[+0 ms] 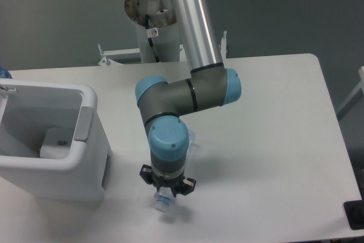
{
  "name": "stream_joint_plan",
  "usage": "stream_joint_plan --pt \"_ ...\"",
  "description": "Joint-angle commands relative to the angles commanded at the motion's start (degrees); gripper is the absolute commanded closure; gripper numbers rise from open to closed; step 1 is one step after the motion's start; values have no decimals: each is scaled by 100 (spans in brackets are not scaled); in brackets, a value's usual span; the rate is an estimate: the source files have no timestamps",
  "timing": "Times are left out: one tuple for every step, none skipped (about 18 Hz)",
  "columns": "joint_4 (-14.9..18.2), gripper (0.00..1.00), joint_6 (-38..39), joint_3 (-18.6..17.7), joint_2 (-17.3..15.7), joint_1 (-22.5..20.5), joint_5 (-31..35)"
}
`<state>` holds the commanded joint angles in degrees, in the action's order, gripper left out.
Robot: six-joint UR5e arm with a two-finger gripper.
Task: Place the trash in the trash can
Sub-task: 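Lower the gripper and close it around the bottle's cap end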
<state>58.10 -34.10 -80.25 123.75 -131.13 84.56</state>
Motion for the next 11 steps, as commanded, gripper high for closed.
stream_joint_plan --pt "-9 53 0 53 -35 -26 -70" --pt "0 53 0 105 -62 -61 -149" --pt "0 53 9 115 -97 -79 -272" --pt "0 56 9 123 -140 -79 -369" --pt "0 58 9 124 -176 -97 -422" --pt "0 60 9 115 -228 -158 -466" --pt "0 60 9 115 -272 -184 -536" --pt "0 60 9 115 -299 -193 -607" --pt "0 61 9 115 -343 -211 -668" --pt "0 61 9 115 -395 -211 -704" --pt "0 62 9 115 -448 -220 -756"
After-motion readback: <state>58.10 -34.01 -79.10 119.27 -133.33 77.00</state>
